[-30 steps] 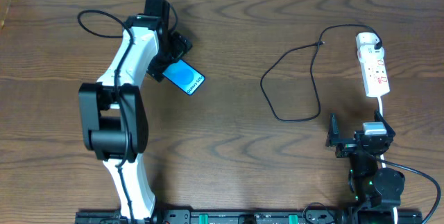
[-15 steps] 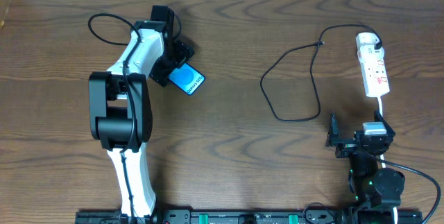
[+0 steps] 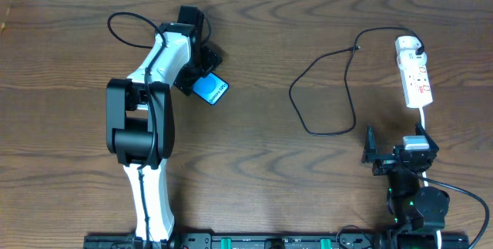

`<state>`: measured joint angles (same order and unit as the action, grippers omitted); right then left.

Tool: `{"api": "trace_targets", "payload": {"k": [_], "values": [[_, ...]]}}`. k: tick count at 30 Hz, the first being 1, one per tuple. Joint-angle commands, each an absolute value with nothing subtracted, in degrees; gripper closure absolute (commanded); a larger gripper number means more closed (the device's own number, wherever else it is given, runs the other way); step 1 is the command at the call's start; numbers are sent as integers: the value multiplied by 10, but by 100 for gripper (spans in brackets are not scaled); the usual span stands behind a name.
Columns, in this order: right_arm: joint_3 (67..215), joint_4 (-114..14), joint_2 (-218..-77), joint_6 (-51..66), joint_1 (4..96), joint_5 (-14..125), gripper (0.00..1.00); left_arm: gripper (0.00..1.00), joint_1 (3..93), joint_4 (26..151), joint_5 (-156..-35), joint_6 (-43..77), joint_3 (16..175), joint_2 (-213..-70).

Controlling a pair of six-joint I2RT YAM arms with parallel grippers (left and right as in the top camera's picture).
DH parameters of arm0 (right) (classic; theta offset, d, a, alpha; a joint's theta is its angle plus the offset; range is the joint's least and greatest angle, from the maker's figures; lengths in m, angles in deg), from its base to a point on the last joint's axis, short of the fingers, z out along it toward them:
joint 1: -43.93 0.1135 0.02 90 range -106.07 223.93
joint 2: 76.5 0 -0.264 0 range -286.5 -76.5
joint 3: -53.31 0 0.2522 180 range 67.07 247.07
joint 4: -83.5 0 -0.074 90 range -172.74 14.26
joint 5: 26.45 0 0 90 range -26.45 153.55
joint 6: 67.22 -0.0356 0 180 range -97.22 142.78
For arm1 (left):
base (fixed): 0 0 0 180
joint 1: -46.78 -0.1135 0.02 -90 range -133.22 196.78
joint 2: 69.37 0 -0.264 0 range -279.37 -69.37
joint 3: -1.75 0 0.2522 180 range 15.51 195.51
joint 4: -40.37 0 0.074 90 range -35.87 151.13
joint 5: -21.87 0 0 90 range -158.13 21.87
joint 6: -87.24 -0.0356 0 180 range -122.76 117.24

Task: Plug charger to phone and switch on socket
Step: 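Lower the left gripper over the phone and close on its bottom edge, then lift the phone upright with the left gripper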

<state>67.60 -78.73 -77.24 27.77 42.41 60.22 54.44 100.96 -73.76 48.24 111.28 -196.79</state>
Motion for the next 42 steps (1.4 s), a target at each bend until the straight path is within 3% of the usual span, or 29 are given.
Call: {"api": "trace_targets", "payload": {"k": [1, 4, 14, 25, 27, 33, 42], "values": [[674, -787, -769, 271, 427, 604, 1, 9, 547, 1016, -749, 485, 1103, -2013], [674, -786, -769, 271, 427, 604, 1, 16, 547, 1018, -749, 485, 1102, -2013], [674, -787, -769, 271, 427, 604, 1, 20, 547, 1048, -748, 477, 1102, -2013], [674, -786, -769, 271, 427, 604, 1, 20, 547, 1093, -743, 334, 1102, -2013], [674, -786, -769, 271, 427, 604, 1, 19, 547, 1093, -735, 335, 1102, -2013], [674, -786, -769, 271, 427, 604, 1, 4, 547, 1081, -730, 339, 1102, -2013], [674, -786, -769, 271, 427, 604, 1, 0, 547, 1081, -731, 396, 1099, -2013]]}}
